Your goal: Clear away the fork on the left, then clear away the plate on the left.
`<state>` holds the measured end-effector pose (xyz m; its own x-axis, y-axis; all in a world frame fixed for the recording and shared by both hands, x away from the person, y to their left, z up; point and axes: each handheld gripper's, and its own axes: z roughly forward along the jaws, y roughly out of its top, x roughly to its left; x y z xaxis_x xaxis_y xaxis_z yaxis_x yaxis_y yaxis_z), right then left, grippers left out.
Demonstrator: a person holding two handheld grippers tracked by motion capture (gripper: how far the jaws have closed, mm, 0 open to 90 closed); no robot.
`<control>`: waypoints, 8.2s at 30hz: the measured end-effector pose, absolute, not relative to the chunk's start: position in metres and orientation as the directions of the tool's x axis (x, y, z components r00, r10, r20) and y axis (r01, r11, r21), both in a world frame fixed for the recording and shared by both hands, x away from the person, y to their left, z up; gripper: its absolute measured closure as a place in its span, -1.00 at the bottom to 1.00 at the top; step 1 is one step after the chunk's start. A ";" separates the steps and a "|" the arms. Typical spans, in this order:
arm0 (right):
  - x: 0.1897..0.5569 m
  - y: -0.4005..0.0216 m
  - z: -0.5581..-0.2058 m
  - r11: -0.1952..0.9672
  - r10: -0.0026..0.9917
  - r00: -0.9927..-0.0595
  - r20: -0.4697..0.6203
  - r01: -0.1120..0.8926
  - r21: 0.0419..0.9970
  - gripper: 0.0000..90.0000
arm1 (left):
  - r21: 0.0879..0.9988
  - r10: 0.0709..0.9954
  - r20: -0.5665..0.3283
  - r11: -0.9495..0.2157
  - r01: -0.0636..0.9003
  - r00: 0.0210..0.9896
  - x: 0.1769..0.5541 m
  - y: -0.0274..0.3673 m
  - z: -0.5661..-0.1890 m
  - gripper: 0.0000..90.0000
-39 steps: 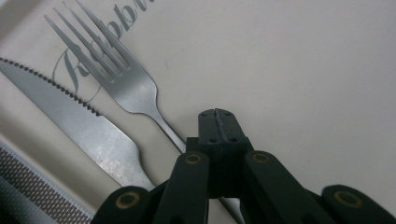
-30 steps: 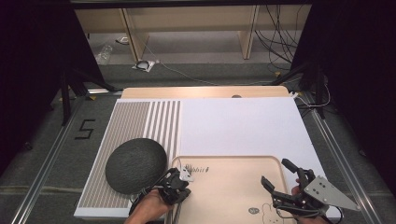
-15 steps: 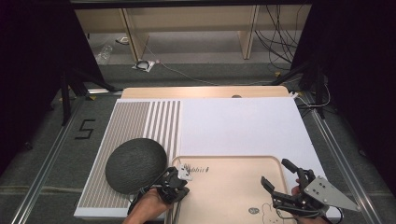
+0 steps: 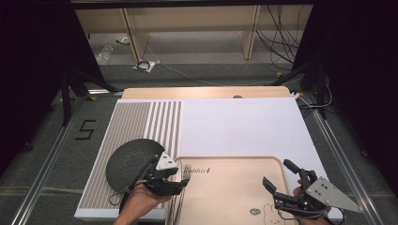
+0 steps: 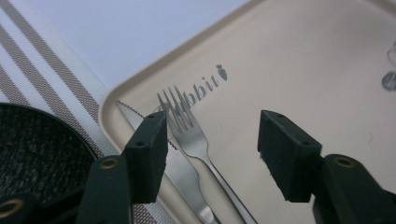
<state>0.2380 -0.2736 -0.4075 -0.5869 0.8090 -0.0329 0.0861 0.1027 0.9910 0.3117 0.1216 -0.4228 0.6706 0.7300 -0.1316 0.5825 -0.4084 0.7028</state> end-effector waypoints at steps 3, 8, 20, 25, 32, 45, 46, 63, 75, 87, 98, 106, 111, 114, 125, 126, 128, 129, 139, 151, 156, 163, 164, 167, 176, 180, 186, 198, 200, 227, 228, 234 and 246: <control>0.238 -0.274 -0.408 0.103 0.809 -0.586 -0.033 0.086 0.991 -0.62 | 0.705 0.754 -0.169 -0.358 0.612 0.635 0.313 0.131 -0.421 -0.26; 0.238 -0.274 -0.408 0.104 0.809 -0.586 -0.034 0.086 0.991 -0.62 | 0.719 0.778 -0.225 -0.273 0.639 0.587 0.314 0.142 -0.417 -0.47; 0.238 -0.274 -0.408 0.103 0.811 -0.584 -0.031 0.090 0.991 -0.62 | 0.733 0.835 -0.256 -0.162 0.661 0.488 0.308 0.172 -0.415 -0.62; 0.238 -0.274 -0.408 0.104 0.812 -0.583 -0.033 0.089 0.991 -0.62 | 0.726 0.852 -0.261 -0.136 0.674 0.453 0.306 0.182 -0.417 -0.62; 0.237 -0.274 -0.407 0.105 0.811 -0.584 -0.032 0.093 0.990 -0.62 | 0.725 0.865 -0.268 -0.109 0.680 0.424 0.302 0.192 -0.417 -0.62; 0.238 -0.274 -0.408 0.106 0.811 -0.585 -0.035 0.089 0.990 -0.62 | 0.721 0.878 -0.302 -0.044 0.691 0.371 0.297 0.209 -0.419 -0.64; 0.238 -0.274 -0.408 0.108 0.811 -0.583 -0.035 0.091 0.990 -0.62 | 0.721 0.878 -0.308 -0.036 0.692 0.366 0.296 0.210 -0.419 -0.64; 0.239 -0.276 -0.409 0.102 0.812 -0.583 -0.027 0.097 0.990 -0.62 | 0.690 0.894 -0.378 0.100 0.717 0.239 0.287 0.237 -0.423 -0.64; 0.239 -0.275 -0.409 0.097 0.812 -0.583 -0.019 0.104 0.990 -0.62 | 0.646 0.900 -0.412 0.175 0.743 0.147 0.283 0.250 -0.431 -0.64; 0.238 -0.275 -0.408 0.096 0.813 -0.582 -0.022 0.097 0.991 -0.62 | 0.593 0.877 -0.474 0.251 0.765 0.080 0.279 0.259 -0.440 -0.64; 0.240 -0.276 -0.409 0.096 0.811 -0.585 -0.025 0.091 0.991 -0.62 | 0.532 0.833 -0.553 0.362 0.766 -0.009 0.276 0.263 -0.446 -0.65; 0.238 -0.275 -0.408 0.099 0.811 -0.584 -0.024 0.096 0.991 -0.62 | 0.487 0.785 -0.615 0.451 0.748 -0.072 0.271 0.270 -0.450 -0.65; 0.238 -0.273 -0.408 0.103 0.810 -0.586 -0.029 0.094 0.990 -0.62 | 0.479 0.770 -0.631 0.481 0.735 -0.093 0.267 0.274 -0.450 -0.65; 0.238 -0.272 -0.408 0.106 0.810 -0.585 -0.030 0.097 0.990 -0.62 | 0.462 0.759 -0.641 0.503 0.730 -0.117 0.264 0.276 -0.452 -0.65; 0.239 -0.273 -0.409 0.106 0.811 -0.584 -0.032 0.092 0.990 -0.62 | 0.396 0.705 -0.680 0.586 0.707 -0.204 0.260 0.284 -0.459 -0.66; 0.239 -0.273 -0.409 0.105 0.811 -0.584 -0.032 0.092 0.990 -0.62 | 0.382 0.689 -0.692 0.603 0.700 -0.217 0.260 0.285 -0.460 -0.65; 0.239 -0.273 -0.409 0.107 0.812 -0.583 -0.033 0.094 0.990 -0.62 | 0.347 0.657 -0.715 0.630 0.695 -0.238 0.259 0.287 -0.464 -0.65; 0.239 -0.272 -0.408 0.107 0.812 -0.583 -0.033 0.094 0.990 -0.62 | 0.326 0.634 -0.732 0.647 0.689 -0.249 0.258 0.288 -0.465 -0.65; 0.239 -0.272 -0.409 0.108 0.812 -0.583 -0.033 0.094 0.990 -0.62 | 0.208 0.523 -0.792 0.716 0.667 -0.315 0.256 0.285 -0.478 -0.65; 0.240 -0.270 -0.410 0.114 0.808 -0.588 -0.036 0.097 0.989 -0.62 | 0.077 0.359 -0.848 0.811 0.580 -0.390 0.256 0.283 -0.492 -0.62; 0.240 -0.270 -0.409 0.116 0.810 -0.586 -0.035 0.102 0.988 -0.62 | -0.010 0.243 -0.872 0.858 0.513 -0.425 0.255 0.282 -0.502 -0.56; 0.240 -0.270 -0.409 0.117 0.808 -0.589 -0.037 0.098 0.988 -0.62 | -0.044 0.163 -0.896 0.893 0.448 -0.412 0.256 0.276 -0.507 -0.43; 0.239 -0.270 -0.409 0.113 0.807 -0.589 -0.034 0.098 0.989 -0.62 | -0.052 0.151 -0.899 0.895 0.443 -0.411 0.256 0.276 -0.508 -0.41; 0.240 -0.270 -0.409 0.110 0.809 -0.587 -0.030 0.101 0.989 -0.62 | -0.064 0.135 -0.899 0.899 0.432 -0.416 0.257 0.276 -0.511 -0.34; 0.240 -0.270 -0.409 0.114 0.807 -0.589 -0.036 0.095 0.989 -0.62 | -0.072 0.120 -0.898 0.909 0.411 -0.423 0.259 0.274 -0.515 -0.11; 0.240 -0.270 -0.409 0.114 0.807 -0.589 -0.037 0.094 0.989 -0.62 | -0.068 0.121 -0.897 0.913 0.402 -0.426 0.260 0.273 -0.516 0.00; 0.240 -0.270 -0.409 0.116 0.806 -0.590 -0.038 0.094 0.989 -0.62 | -0.067 0.121 -0.895 0.915 0.397 -0.430 0.261 0.267 -0.518 0.14; 0.239 -0.269 -0.409 0.112 0.806 -0.591 -0.036 0.092 0.989 -0.62 | -0.071 0.100 -0.890 0.933 0.354 -0.444 0.259 0.264 -0.522 0.35; 0.240 -0.269 -0.409 0.112 0.806 -0.590 -0.036 0.092 0.990 -0.62 | -0.079 0.093 -0.889 0.934 0.350 -0.448 0.258 0.264 -0.523 0.41; 0.240 -0.269 -0.409 0.118 0.804 -0.593 -0.040 0.093 0.989 -0.62 | -0.027 0.129 -0.908 0.932 0.362 -0.399 0.254 0.264 -0.519 0.88; 0.240 -0.269 -0.409 0.118 0.804 -0.593 -0.040 0.093 0.989 -0.62 | -0.027 0.128 -0.908 0.932 0.361 -0.400 0.254 0.264 -0.519 0.88; 0.239 -0.269 -0.409 0.116 0.804 -0.594 -0.036 0.096 0.989 -0.62 | -0.007 0.152 -0.906 0.928 0.373 -0.395 0.255 0.264 -0.516 0.89; 0.239 -0.270 -0.409 0.112 0.804 -0.593 -0.037 0.089 0.990 -0.62 | 0.001 0.145 -0.939 0.908 0.419 -0.311 0.256 0.263 -0.506 0.89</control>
<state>0.2389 -0.2698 -0.4087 -0.5931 0.8043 -0.0371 0.0893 0.1115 0.9897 0.2557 0.2629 -0.5061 -0.3114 0.1450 -0.9391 0.4191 0.9079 0.0012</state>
